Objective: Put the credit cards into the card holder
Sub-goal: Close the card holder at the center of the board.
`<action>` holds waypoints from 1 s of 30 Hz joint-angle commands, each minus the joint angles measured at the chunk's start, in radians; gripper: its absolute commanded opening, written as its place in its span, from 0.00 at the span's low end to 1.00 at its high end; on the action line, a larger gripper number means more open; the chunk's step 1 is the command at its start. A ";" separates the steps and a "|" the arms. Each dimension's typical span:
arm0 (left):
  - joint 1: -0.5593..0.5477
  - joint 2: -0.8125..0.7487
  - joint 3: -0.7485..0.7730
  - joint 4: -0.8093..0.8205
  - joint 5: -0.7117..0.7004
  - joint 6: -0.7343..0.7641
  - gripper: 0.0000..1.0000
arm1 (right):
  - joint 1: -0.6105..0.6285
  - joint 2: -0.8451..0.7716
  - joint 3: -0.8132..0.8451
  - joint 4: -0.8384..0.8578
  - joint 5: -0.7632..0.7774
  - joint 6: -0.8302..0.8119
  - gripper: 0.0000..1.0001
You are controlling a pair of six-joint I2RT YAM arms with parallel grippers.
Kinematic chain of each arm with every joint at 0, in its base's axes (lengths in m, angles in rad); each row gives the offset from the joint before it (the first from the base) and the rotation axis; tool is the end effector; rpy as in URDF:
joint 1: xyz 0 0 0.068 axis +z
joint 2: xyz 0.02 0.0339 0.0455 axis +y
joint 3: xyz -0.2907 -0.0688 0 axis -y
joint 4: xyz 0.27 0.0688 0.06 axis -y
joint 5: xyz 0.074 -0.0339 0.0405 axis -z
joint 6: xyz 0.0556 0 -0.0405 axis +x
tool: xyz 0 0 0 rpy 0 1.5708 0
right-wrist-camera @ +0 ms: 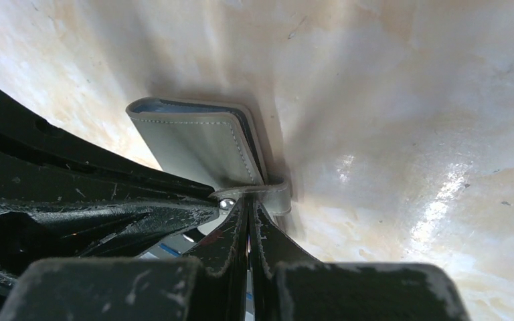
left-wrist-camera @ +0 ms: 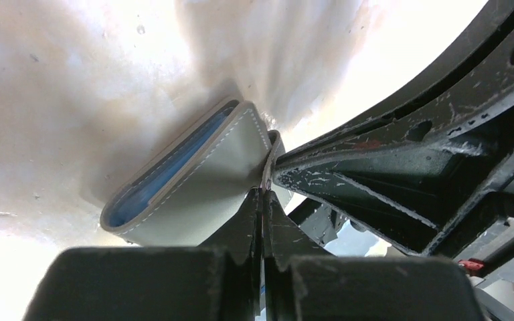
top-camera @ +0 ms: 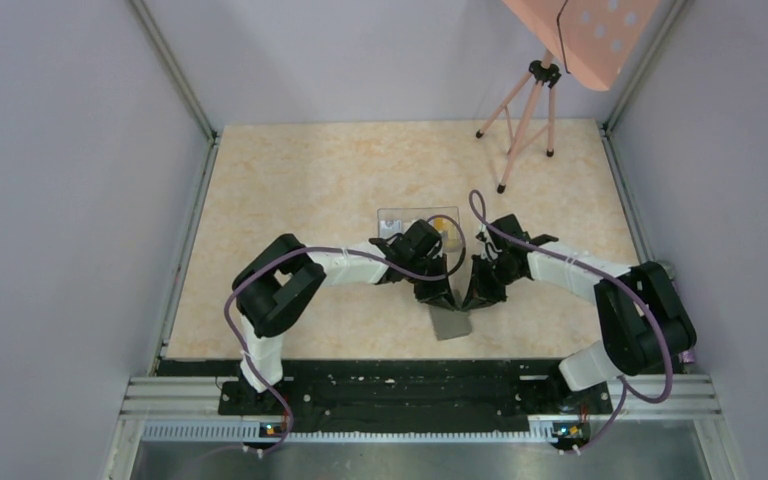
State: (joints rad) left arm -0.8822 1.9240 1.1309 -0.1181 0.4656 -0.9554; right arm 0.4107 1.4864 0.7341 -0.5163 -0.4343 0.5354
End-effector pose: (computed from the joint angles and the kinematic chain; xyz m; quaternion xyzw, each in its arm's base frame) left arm 0.2530 -0.3468 0.1382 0.0410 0.9227 -0.3829 0.0177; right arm 0.2388 0.1295 0.1437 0.0278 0.9655 0.2566 0.0338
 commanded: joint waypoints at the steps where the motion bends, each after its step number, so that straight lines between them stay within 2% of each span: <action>1: -0.003 -0.019 0.070 -0.088 -0.062 0.057 0.00 | 0.018 -0.057 0.041 0.010 -0.001 0.001 0.00; 22: -0.015 -0.008 0.068 -0.163 -0.084 0.071 0.00 | 0.019 -0.037 0.032 0.061 -0.067 0.000 0.00; 30: -0.039 0.014 0.072 -0.214 -0.121 0.099 0.00 | 0.049 0.037 0.006 0.093 -0.060 0.003 0.00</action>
State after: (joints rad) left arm -0.9009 1.9240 1.1873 -0.2665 0.3885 -0.8925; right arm 0.4282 1.4792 0.7349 -0.4595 -0.4885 0.5358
